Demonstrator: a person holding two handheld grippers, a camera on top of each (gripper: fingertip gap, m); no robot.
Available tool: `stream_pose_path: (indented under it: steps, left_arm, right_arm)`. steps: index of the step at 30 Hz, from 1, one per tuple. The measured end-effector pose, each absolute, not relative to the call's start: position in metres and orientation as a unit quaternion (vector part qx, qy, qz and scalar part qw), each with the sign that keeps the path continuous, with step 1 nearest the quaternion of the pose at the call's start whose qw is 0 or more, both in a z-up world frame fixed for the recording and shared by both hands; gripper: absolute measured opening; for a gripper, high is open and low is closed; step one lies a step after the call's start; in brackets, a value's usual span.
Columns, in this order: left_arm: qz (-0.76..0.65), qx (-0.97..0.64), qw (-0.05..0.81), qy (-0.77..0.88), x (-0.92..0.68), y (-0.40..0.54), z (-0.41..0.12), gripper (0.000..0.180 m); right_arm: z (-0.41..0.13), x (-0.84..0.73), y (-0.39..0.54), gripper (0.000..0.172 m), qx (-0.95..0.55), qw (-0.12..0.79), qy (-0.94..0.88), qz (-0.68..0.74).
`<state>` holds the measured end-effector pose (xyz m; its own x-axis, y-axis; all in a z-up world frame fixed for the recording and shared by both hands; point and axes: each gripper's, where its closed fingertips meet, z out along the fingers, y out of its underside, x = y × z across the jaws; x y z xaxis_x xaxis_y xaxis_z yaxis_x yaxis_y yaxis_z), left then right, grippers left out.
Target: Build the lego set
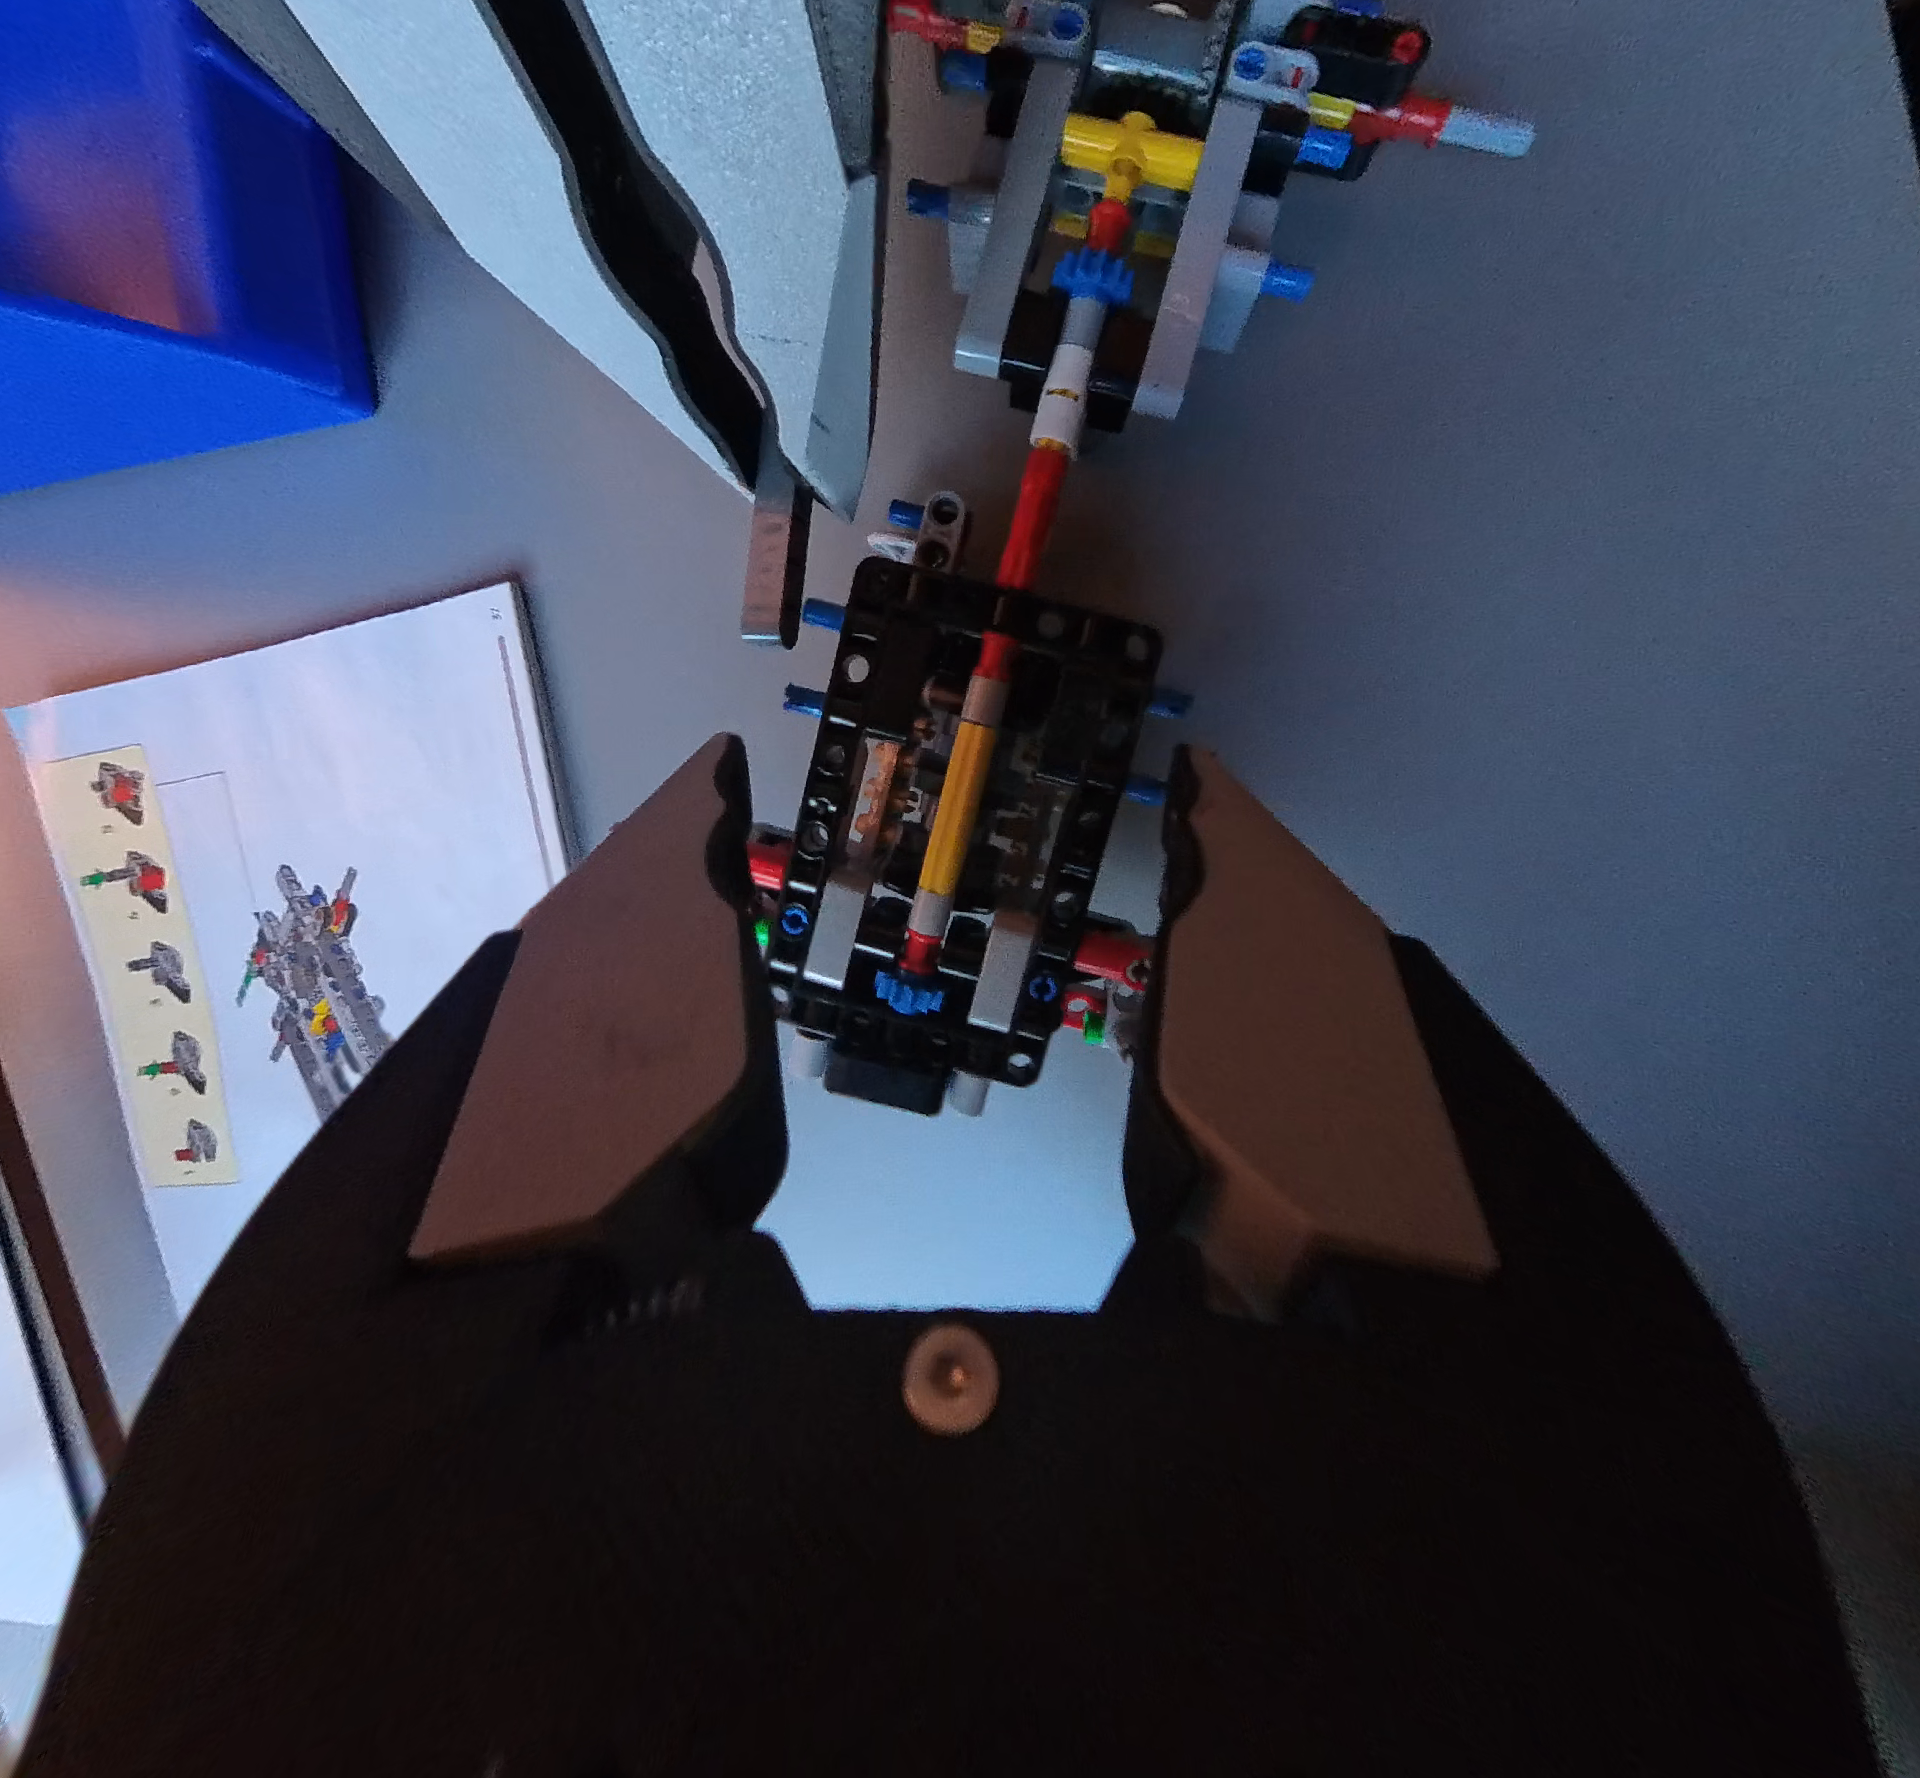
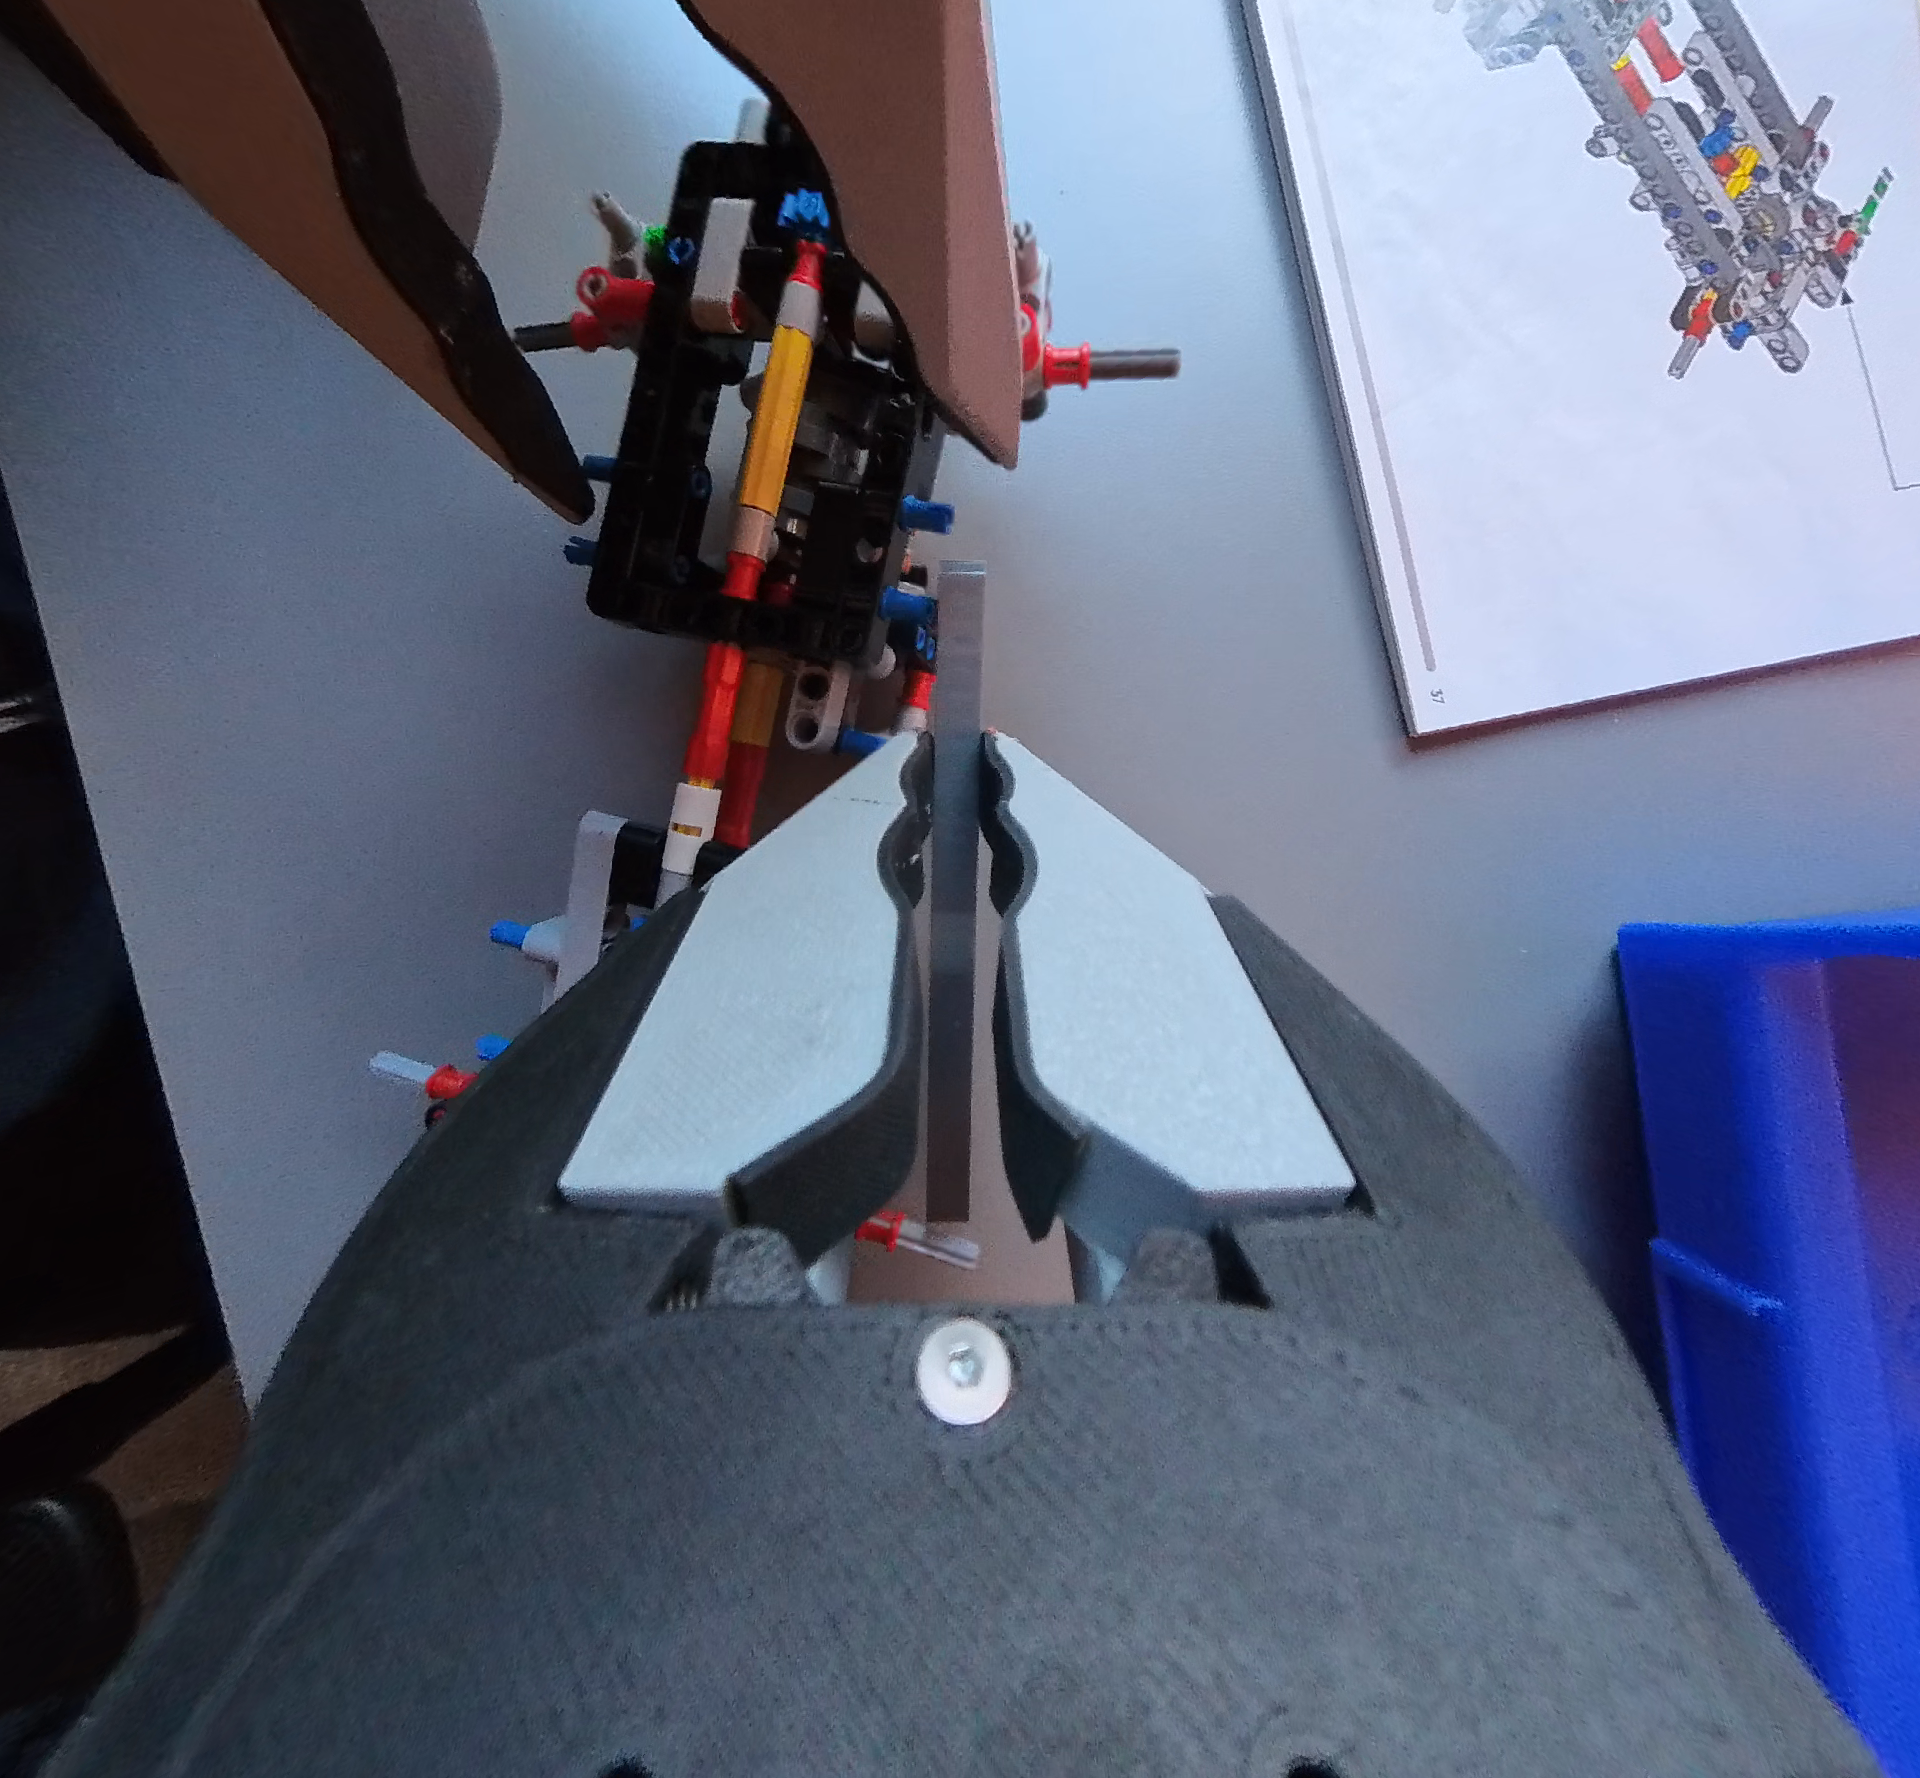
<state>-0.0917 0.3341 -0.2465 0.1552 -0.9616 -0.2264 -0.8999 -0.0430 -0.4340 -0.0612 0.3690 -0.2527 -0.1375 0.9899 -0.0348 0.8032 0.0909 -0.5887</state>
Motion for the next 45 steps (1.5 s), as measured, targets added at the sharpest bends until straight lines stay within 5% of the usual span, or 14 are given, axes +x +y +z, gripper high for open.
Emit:
stream_pose_path:
  steps: [23, 31, 45]
  left_arm:
    - [-0.049, -0.667, 0.207, 0.714, -0.082, 0.334, -0.250, 0.066]
    - [-0.057, -0.678, 0.218, 0.699, -0.075, 0.337, -0.250, 0.085]
    - [-0.083, -0.672, 0.219, 0.702, -0.069, 0.330, -0.251, 0.077]
  right_arm:
    - [-0.256, -0.055, 0.366, 0.005, -0.643, 0.183, -0.705, 0.237]
    - [-0.254, -0.056, 0.363, 0.005, -0.631, 0.202, -0.716, 0.219]
    - [-0.251, -0.055, 0.363, 0.005, -0.611, 0.246, -0.731, 0.181]
